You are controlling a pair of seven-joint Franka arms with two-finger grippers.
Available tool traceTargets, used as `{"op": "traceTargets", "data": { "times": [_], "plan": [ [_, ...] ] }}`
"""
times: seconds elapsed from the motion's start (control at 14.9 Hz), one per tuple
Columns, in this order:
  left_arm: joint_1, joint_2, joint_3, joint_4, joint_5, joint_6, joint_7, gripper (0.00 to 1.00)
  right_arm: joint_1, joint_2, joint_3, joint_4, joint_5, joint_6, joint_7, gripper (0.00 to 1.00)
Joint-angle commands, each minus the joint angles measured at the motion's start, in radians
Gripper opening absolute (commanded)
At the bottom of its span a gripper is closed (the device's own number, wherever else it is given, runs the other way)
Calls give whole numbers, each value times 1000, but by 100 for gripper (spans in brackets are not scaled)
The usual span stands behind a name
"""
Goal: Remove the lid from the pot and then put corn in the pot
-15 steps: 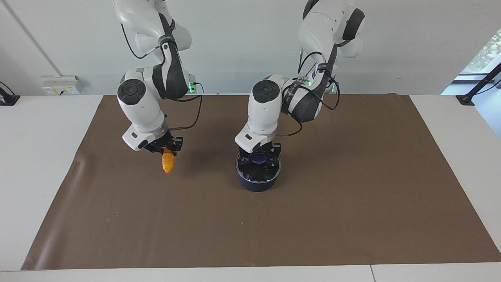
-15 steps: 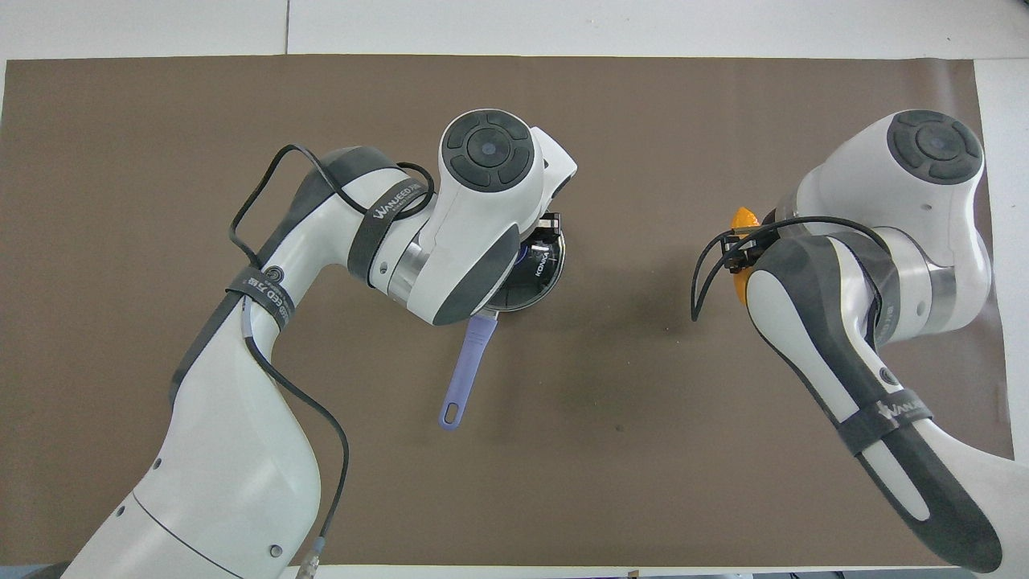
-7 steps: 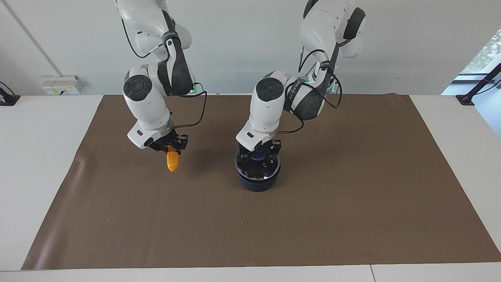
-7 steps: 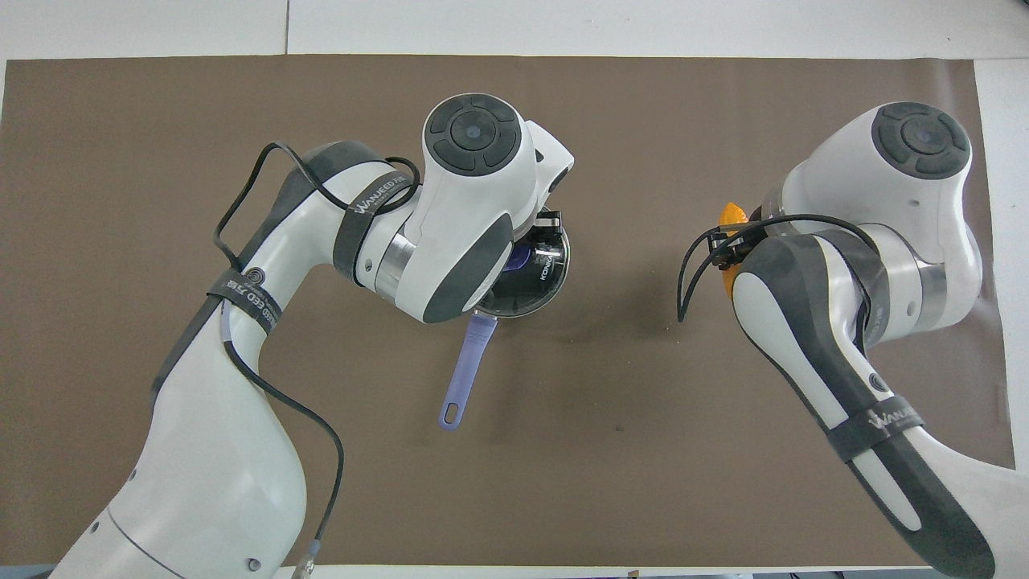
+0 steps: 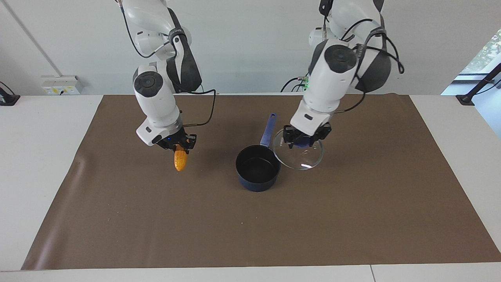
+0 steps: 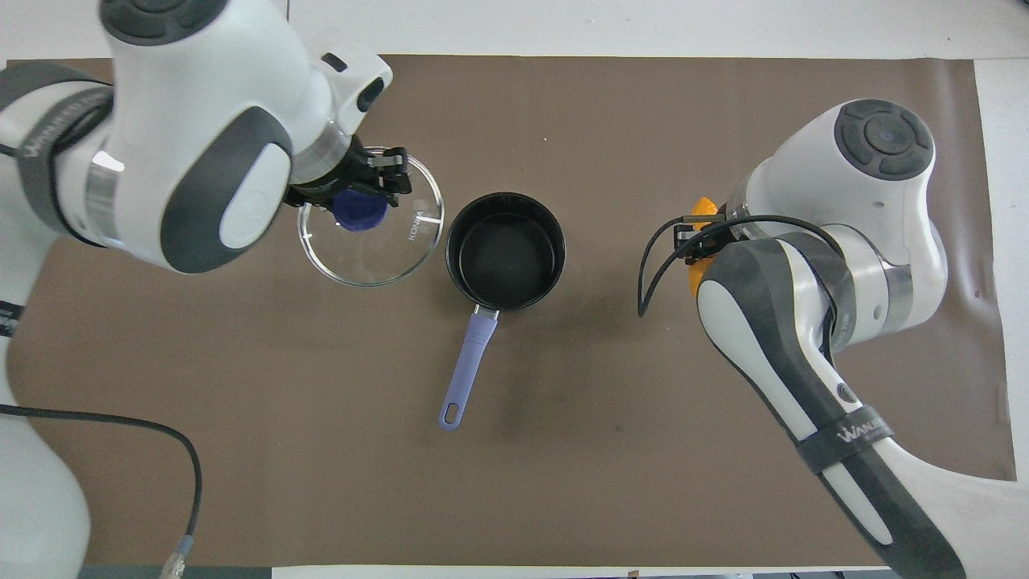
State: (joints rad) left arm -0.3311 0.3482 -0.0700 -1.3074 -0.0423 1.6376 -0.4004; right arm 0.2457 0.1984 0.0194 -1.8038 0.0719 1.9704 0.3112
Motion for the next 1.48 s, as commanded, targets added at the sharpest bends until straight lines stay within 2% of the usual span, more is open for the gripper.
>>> {"op": "traceTargets", "data": {
  "times": [0.0, 0.13, 0.2, 0.34, 0.47, 0.6, 0.67, 0.87, 1.14, 1.34, 1.41],
  "plan": [
    [174, -40, -8, -74, -19, -12, 202, 0, 119, 192, 7, 273, 39, -57, 197, 0],
    [277, -84, 1, -195, -7, 57, 363, 0, 225, 316, 7, 400, -19, -71, 345, 0],
    [323, -112, 1, -286, 5, 135, 417, 0, 254, 346, 7, 418, -42, -56, 373, 0],
    [385, -156, 2, -468, 47, 293, 434, 0, 303, 352, 7, 408, -44, 2, 391, 3],
    [452, -184, 2, -608, 67, 442, 459, 0, 319, 351, 8, 361, -41, 37, 429, 6],
    [466, -186, 2, -679, 67, 514, 466, 0, 323, 349, 8, 351, -41, 41, 431, 11],
    [465, -184, 1, -696, 67, 534, 471, 0, 319, 349, 8, 348, -41, 54, 430, 17],
    [461, -176, 1, -722, 67, 544, 495, 0, 317, 348, 7, 330, -43, 87, 431, 100],
    [460, -172, 1, -747, 67, 565, 534, 0, 271, 337, -1, 382, -98, 16, 421, 100],
    [455, -172, -1, -757, 67, 590, 534, 0, 197, 253, -6, 360, -129, -60, 384, 100],
    [454, -172, -1, -757, 67, 591, 534, 24, 143, 209, -4, 339, -129, -100, 305, 100]
  ]
}}
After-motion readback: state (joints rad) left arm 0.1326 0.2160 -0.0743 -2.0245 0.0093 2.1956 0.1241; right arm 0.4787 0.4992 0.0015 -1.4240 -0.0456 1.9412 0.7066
